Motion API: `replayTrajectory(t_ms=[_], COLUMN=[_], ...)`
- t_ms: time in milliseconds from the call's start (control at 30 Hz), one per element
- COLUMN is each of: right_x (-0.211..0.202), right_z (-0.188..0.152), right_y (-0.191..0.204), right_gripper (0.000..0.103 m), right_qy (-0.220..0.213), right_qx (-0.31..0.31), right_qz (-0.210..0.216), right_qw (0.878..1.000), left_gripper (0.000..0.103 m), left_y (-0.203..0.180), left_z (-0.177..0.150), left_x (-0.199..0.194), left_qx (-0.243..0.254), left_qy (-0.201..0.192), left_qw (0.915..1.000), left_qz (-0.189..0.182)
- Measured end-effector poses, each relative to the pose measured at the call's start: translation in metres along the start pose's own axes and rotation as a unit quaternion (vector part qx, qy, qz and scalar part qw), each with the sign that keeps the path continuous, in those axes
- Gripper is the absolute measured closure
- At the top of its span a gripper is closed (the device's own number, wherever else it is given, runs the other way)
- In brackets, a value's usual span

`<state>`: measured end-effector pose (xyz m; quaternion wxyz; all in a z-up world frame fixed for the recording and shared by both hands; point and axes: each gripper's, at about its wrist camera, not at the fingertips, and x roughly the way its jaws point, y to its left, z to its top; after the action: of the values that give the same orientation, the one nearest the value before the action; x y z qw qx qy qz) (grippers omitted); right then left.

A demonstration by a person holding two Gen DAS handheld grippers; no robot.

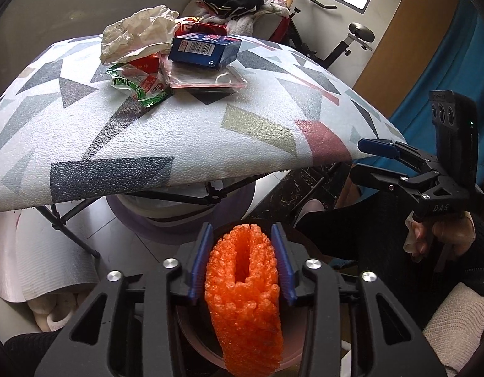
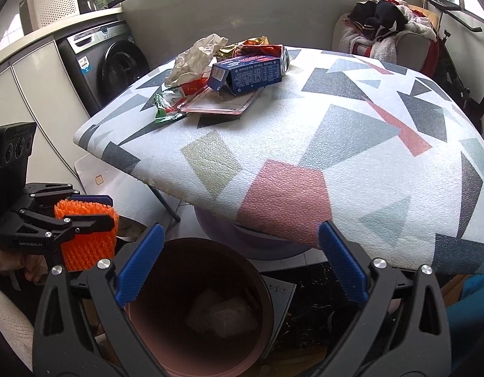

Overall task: Collect trash
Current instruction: 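Move both open tools back up toward the wrappers on the table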

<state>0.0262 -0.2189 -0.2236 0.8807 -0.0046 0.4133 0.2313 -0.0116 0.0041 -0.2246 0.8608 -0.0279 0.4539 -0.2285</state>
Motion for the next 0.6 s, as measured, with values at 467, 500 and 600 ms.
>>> replayTrajectory(t_ms=[467, 500, 600], right_x=[0.004, 0.004, 0.004], right_z=[0.0, 0.0, 0.001], right_y=[0.001, 0.001, 0.002], right_gripper=[0.006, 0.006, 0.006], right_qy=[0.009, 0.009, 0.009], right_qx=[0.001, 0.001, 0.0], right_qz=[0.0, -0.001, -0.003], right_qw=[1.0, 1.0, 1.0], left_gripper=[0.015, 0.014, 0.012], left_y=[0.012, 0.015, 0.025], left_z=[0.004, 0.004, 0.007], left_x=[-0.009, -0.011, -0.016], left_qx=[-0.028, -0.035, -0.058], left_qy=[-0.025, -0.028, -0.041], left_qw=[0.9985, 0.9981, 0.9963], left_qz=[0.041, 0.043, 0.048])
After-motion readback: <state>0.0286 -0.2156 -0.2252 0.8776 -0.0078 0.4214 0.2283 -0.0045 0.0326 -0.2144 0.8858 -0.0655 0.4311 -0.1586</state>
